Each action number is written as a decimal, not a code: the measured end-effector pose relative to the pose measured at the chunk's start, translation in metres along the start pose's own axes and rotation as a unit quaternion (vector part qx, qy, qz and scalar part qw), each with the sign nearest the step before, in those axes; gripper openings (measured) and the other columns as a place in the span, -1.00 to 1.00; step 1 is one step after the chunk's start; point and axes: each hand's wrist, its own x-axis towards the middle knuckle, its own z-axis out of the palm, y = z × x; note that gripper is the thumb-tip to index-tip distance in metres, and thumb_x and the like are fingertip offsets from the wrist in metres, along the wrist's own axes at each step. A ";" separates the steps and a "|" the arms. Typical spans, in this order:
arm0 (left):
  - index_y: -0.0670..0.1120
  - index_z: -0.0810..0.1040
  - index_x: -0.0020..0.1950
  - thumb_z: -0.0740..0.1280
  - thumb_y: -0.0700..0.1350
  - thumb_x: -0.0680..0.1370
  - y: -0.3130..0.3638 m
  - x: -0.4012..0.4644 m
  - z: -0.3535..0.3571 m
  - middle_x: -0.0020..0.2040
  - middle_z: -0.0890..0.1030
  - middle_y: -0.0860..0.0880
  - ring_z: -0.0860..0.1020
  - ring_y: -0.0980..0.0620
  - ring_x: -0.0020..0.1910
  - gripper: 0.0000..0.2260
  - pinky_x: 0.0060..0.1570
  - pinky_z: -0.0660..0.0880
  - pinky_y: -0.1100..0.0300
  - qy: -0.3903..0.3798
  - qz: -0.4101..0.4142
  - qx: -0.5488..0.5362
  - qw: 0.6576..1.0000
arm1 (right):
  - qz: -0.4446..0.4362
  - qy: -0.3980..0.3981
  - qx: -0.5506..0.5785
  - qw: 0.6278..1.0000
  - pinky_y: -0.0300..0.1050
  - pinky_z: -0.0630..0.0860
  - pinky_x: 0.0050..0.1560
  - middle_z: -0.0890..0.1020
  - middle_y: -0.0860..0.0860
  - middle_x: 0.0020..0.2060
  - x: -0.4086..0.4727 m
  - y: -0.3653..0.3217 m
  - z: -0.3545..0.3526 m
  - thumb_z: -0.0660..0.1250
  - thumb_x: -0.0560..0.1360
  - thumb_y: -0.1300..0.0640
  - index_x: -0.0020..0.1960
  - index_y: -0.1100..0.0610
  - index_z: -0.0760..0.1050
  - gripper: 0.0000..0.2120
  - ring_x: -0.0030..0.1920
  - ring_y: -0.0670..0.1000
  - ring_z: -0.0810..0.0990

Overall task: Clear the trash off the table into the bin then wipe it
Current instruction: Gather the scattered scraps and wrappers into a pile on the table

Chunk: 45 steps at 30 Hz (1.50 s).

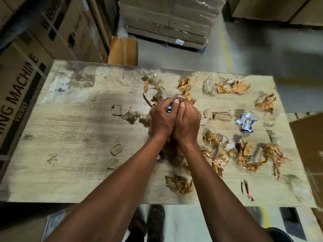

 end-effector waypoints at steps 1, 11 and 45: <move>-0.07 0.72 0.12 0.30 0.02 0.73 -0.008 -0.001 0.004 0.00 0.72 0.00 0.63 0.05 -0.06 -0.75 -0.03 0.55 0.11 -0.011 0.008 0.021 1.000 | 0.003 -0.011 -0.032 0.999 0.09 0.47 0.18 0.70 0.02 0.06 -0.003 0.010 0.002 0.01 0.79 -0.02 0.26 0.10 0.61 -0.59 0.04 0.10 0.63; -0.10 0.68 0.22 0.21 0.01 0.77 -0.054 -0.019 0.034 0.08 0.66 -0.05 0.54 0.03 0.05 -0.71 -0.01 0.35 0.22 -0.052 0.005 0.146 0.988 | 0.027 -0.068 -0.103 0.992 0.11 0.40 0.45 0.56 0.08 0.40 -0.026 0.072 0.030 0.11 0.79 -0.01 0.35 0.10 0.59 -0.65 0.38 0.11 0.52; 0.11 0.42 0.65 0.23 -0.11 0.76 -0.043 -0.014 0.012 0.69 0.32 0.04 0.49 0.07 0.45 -0.56 0.33 0.54 0.09 -0.151 -0.039 0.134 0.979 | 0.055 -0.105 -0.077 0.990 0.16 0.47 0.28 0.64 0.04 0.22 -0.021 0.068 0.029 0.18 0.72 -0.05 0.43 0.06 0.50 -0.64 0.25 0.14 0.54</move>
